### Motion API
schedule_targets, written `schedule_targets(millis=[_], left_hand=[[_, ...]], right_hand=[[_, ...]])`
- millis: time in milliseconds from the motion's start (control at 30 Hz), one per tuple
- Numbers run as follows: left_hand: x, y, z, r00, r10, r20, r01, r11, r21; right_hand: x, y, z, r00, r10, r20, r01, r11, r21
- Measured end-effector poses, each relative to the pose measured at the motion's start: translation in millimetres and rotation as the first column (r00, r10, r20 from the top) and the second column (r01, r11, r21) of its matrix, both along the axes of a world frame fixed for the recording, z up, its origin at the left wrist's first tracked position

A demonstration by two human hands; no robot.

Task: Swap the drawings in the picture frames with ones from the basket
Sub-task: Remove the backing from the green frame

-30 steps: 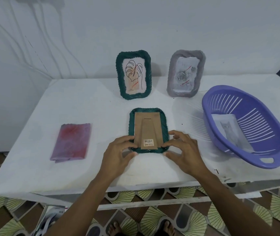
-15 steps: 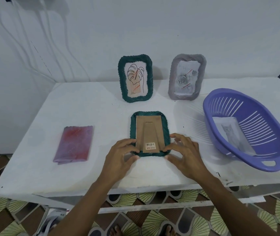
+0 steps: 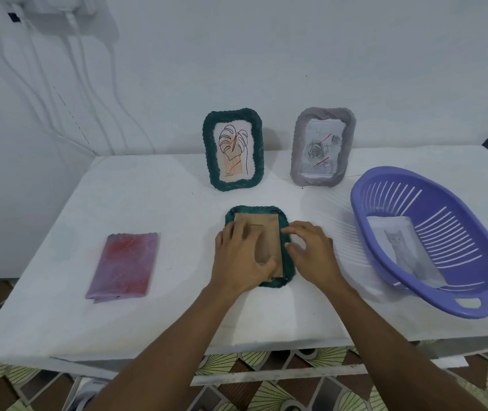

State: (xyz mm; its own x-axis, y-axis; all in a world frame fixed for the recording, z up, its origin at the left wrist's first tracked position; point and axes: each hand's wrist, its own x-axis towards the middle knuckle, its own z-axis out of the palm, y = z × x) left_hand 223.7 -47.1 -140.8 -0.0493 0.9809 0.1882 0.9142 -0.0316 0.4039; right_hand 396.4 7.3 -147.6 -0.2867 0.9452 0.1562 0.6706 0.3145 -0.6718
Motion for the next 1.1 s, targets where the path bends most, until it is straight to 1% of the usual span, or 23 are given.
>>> schedule_targets(millis=[100, 200, 267, 500, 600, 733, 800, 867, 967, 1067, 1100], left_hand=[[2.6, -4.4, -0.2, 0.989, 0.088, 0.120, -0.099, 0.991, 0.094], [2.8, -8.9, -2.5, 0.973, 0.194, 0.123, -0.209, 0.970, 0.123], [4.4, -11.8, -3.5, 0.969, 0.209, 0.133, -0.228, 0.963, 0.146], [2.9, -11.1, -4.8, 0.929, 0.222, 0.295, -0.264, 0.958, 0.110], [4.0, -12.2, -0.7, 0.902, 0.260, 0.344, -0.306, 0.948, 0.087], [1.2, -13.1, 13.0, 0.781, 0.325, 0.533, -0.353, 0.934, -0.054], [-5.2, -13.3, 15.5, 0.701, 0.329, 0.633, -0.334, 0.935, -0.116], [-11.6, -12.8, 17.6, 0.600, 0.330, 0.729, -0.318, 0.934, -0.161], [-16.2, -14.5, 24.4, 0.441, 0.271, 0.855, -0.288, 0.946, -0.151], [-23.6, -18.2, 28.1, 0.360, 0.198, 0.912, -0.295, 0.951, -0.090], [-27.5, -19.4, 28.8, 0.360, 0.179, 0.916, -0.311, 0.948, -0.063]], right_hand=[[-2.0, -1.2, -3.6, 0.999, -0.040, 0.026, 0.039, 0.998, 0.041], [-3.7, -0.7, -4.6, 0.998, -0.044, 0.045, 0.041, 0.998, 0.055], [-3.3, -0.9, -5.4, 0.998, -0.036, 0.046, 0.032, 0.997, 0.068], [-1.3, 1.3, -8.3, 0.991, 0.003, 0.133, -0.017, 0.994, 0.106], [-2.1, 0.4, -6.9, 0.989, 0.000, 0.145, -0.015, 0.994, 0.105], [-3.1, 0.4, -6.1, 0.990, -0.003, 0.138, -0.010, 0.996, 0.094], [-3.5, 0.1, -5.9, 0.990, -0.010, 0.141, -0.002, 0.996, 0.088], [-3.9, 0.2, -5.1, 0.988, -0.018, 0.155, 0.005, 0.997, 0.083], [-4.5, -0.3, -4.0, 0.986, -0.018, 0.166, 0.004, 0.997, 0.083], [-4.4, -1.1, -3.2, 0.986, -0.020, 0.167, 0.005, 0.996, 0.091], [-4.5, -1.2, -3.1, 0.986, -0.020, 0.166, 0.005, 0.996, 0.089]])
